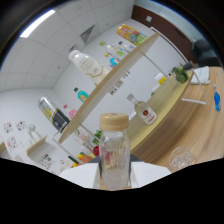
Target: Make me a cup of Mount Fuji.
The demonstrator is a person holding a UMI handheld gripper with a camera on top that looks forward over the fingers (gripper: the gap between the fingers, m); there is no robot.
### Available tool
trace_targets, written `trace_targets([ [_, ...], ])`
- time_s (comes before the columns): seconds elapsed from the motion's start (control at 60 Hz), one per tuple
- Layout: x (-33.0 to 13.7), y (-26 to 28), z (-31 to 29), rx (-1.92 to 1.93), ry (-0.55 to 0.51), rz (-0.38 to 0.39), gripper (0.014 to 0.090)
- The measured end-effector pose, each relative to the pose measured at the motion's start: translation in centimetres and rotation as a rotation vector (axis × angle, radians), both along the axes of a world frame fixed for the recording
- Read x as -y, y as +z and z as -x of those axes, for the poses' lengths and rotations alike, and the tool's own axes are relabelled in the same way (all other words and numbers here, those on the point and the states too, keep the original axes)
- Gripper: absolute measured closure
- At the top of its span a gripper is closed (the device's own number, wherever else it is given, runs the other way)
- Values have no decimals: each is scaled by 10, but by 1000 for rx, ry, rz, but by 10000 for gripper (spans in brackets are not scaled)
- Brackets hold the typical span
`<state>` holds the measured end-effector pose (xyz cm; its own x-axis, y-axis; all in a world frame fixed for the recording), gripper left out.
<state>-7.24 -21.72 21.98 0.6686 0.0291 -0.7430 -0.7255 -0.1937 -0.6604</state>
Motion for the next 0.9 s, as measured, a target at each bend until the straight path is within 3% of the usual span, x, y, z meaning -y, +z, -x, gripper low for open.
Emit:
trace_targets([
  [0.067,-4,-2,3,188,-12,-22,636],
  [0.267,-13,-70,13,588,13,63,636],
  [0.517,-19,-145,18,765,75,180,639],
  [0.75,-20,-172,28,815,131,225,633],
  [0.9,-15,-172,27,820,123,213,618],
])
